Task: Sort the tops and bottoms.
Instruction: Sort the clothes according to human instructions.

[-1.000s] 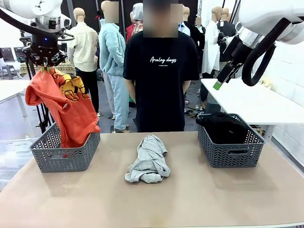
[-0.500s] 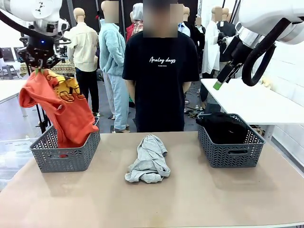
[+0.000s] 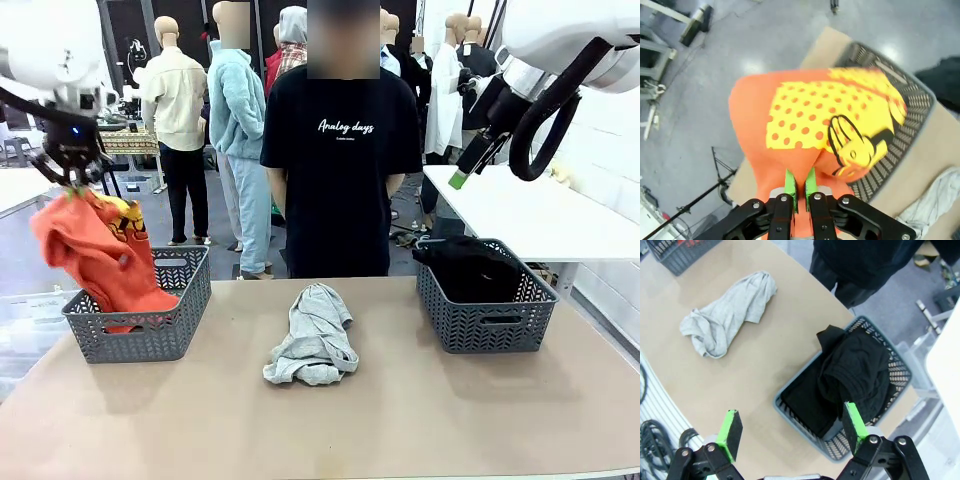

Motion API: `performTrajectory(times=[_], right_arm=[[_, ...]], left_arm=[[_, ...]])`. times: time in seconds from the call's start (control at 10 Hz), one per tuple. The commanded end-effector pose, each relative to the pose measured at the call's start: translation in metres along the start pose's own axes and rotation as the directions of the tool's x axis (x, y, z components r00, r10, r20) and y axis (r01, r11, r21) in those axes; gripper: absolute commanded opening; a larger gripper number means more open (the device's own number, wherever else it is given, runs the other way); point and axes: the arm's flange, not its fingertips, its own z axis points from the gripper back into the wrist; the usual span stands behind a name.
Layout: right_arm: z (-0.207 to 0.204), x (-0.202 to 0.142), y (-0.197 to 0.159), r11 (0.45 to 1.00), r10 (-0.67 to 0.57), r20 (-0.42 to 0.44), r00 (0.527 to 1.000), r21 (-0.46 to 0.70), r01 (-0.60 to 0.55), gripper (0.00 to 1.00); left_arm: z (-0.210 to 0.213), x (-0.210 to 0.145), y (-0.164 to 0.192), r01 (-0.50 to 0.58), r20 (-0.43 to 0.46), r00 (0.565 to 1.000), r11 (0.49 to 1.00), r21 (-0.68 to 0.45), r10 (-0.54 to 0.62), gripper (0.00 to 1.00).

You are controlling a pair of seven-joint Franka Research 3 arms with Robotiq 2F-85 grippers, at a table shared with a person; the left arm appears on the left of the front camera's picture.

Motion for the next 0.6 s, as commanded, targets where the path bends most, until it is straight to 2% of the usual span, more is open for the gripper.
performTrajectory(times=[0.0, 0.2, 0.3, 0.4, 0.5], right_arm=[[-0.001, 0.001, 0.000, 1.000, 0.002, -0.004, 1.000, 0.001, -0.002, 1.00], [-0.001, 0.001, 0.000, 1.000, 0.002, -0.004, 1.000, 0.001, -0.002, 1.00], [-0.001, 0.001, 0.000, 1.000, 0.002, -0.004, 1.000, 0.001, -0.002, 1.00], [-0.001, 0.001, 0.000, 1.000, 0.002, -0.004, 1.000, 0.001, -0.002, 1.00], [-0.001, 0.001, 0.000, 1.000, 0.002, -0.004, 1.000, 0.001, -0.002, 1.00]], left_arm=[[-0.023, -0.015, -0.015, 0.107, -0.097, 0.988, 0.985, -0.134, -0.121, 0.00], [-0.039, -0.019, -0.029, 0.143, -0.065, 0.985, 0.962, -0.231, -0.162, 0.00], [-0.045, -0.019, -0.032, 0.151, -0.097, 0.979, 0.963, -0.224, -0.177, 0.00], [-0.027, -0.014, -0.025, 0.006, -0.170, 0.985, 0.989, -0.150, -0.032, 0.00], [-0.043, -0.019, -0.041, 0.131, -0.089, 0.985, 0.971, -0.199, -0.151, 0.00]])
